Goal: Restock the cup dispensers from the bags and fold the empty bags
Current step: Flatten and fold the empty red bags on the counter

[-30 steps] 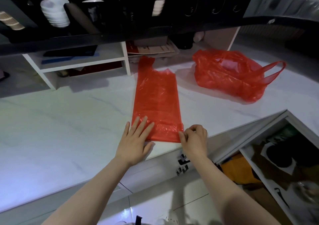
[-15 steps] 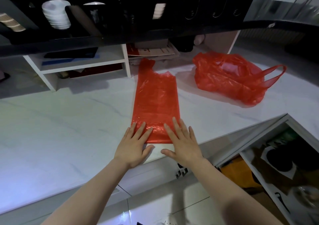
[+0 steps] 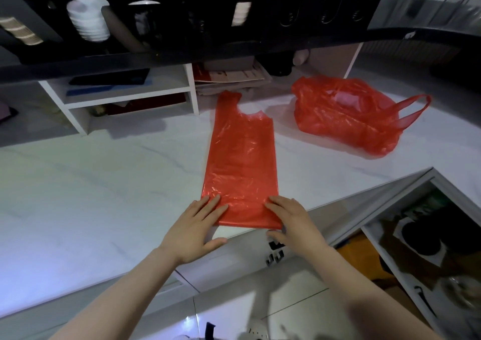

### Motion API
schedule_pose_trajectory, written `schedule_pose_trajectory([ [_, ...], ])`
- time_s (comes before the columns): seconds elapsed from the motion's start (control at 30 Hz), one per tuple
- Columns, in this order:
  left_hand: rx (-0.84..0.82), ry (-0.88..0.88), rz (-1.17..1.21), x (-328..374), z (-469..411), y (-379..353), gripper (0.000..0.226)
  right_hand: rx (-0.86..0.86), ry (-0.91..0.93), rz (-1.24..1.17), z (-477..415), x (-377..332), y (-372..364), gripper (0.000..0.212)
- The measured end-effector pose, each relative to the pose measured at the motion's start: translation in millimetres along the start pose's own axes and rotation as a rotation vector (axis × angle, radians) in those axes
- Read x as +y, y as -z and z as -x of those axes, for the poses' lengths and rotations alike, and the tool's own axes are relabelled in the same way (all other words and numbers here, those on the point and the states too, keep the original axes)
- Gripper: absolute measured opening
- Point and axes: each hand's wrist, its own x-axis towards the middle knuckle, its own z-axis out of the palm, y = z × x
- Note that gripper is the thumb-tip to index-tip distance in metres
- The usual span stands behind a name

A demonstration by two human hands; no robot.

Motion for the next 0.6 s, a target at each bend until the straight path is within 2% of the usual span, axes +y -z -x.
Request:
schedule_pose_trajectory([
  [0.1, 0.047, -0.040, 0.121, -0.1, 4.4, 6.7, 0.090, 0.110, -0.056, -0.097, 5.2, -3.1, 0.7, 0.040],
  [0.23, 0.072, -0.043, 0.240, 1.7, 4.6, 12.0, 0.089, 0.140, -0.197, -0.219, 1.4, -3.1, 1.3, 0.023],
  [0.4, 0.243, 0.191, 0.399, -0.5, -4.5, 24.1, 0.054, 0.179, -0.333, -0.389, -4.6, -6.9, 1.4, 0.023],
  [0.5, 0.237, 0.319, 0.579, 1.2, -12.8, 29.9, 0.021, 0.183, -0.408, -0.478, -8.2, -7.5, 5.9, 0.028],
  [0.6, 0.276, 0.409, 0.674, 2.1, -18.2, 29.2, 0.015, 0.113, -0.458, -0.431, -10.3, -2.9, 9.4, 0.010],
])
